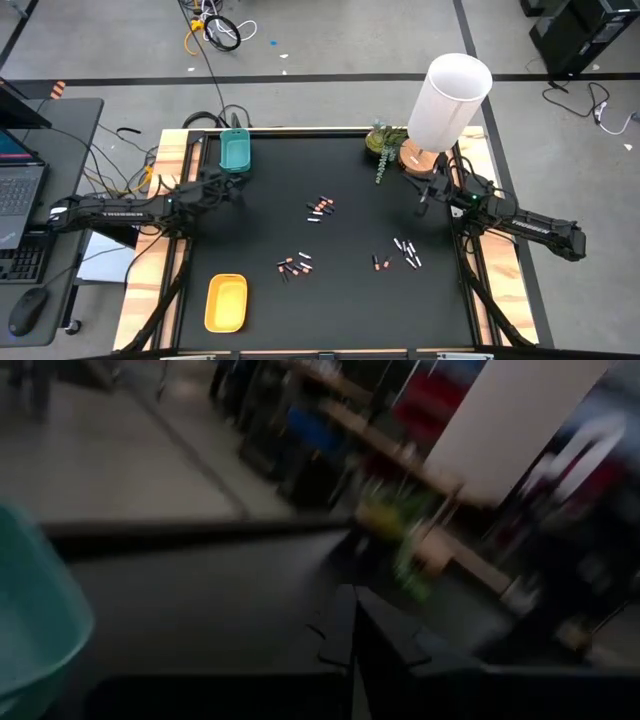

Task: Sort batteries
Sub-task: Put the silver battery into the blue bin

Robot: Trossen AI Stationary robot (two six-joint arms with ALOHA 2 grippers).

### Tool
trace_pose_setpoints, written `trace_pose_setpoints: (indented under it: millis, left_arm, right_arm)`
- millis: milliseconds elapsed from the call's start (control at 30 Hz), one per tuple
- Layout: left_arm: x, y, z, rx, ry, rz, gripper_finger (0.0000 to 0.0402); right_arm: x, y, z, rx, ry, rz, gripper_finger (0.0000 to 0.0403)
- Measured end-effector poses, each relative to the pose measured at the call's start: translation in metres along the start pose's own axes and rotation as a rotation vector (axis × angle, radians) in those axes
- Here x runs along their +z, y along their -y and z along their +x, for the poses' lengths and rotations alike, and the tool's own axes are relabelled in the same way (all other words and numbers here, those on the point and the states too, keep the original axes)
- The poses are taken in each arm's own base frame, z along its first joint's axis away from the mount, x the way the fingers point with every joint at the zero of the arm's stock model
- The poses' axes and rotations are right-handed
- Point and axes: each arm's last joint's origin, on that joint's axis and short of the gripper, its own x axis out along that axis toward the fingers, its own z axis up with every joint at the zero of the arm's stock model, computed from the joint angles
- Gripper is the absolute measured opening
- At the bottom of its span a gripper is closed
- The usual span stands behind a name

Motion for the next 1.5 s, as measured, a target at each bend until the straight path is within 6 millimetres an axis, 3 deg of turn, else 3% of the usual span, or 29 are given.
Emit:
trace_pose_setpoints:
  millis: [367, 533, 933, 1000, 1133, 1200, 1333, 1500]
  left_arm:
    - [0.032, 0.016, -0.006, -0.180, 0.289, -0.204, 0.0019]
    - [0.035, 0.016, -0.007, -0.177, 0.324, -0.203, 0.0019]
    - [0.035, 0.015, -0.007, -0.140, 0.338, -0.181, 0.0019]
    - [0.035, 0.015, -0.007, -0.140, 0.338, -0.180, 0.0019]
    - [0.037, 0.014, -0.007, -0.081, 0.373, -0.202, 0.0019]
    - [0.038, 0.013, -0.008, -0.068, 0.389, -0.228, 0.0019]
    - [0.039, 0.013, -0.008, -0.086, 0.397, -0.336, 0.0019]
    - [0.039, 0.013, -0.008, -0.105, 0.392, -0.426, 0.0019]
  right_arm:
    - [0.013, 0.003, -0.001, -0.015, 0.134, 0.311, 0.0002]
    - [0.017, 0.005, -0.002, -0.008, 0.189, 0.449, 0.0004]
    - [0.038, 0.011, -0.008, 0.005, 0.422, 0.572, 0.0004]
    - [0.040, 0.013, -0.010, -0.010, 0.461, 0.659, 0.0002]
    - [0.040, 0.017, -0.011, -0.064, 0.514, 1.068, 0.0002]
    - [0.039, 0.016, -0.010, -0.039, 0.503, 1.167, 0.0004]
    - [0.032, 0.014, -0.007, -0.049, 0.417, 1.142, 0.0002]
    - [0.033, 0.014, -0.007, -0.046, 0.431, 1.141, 0.0001]
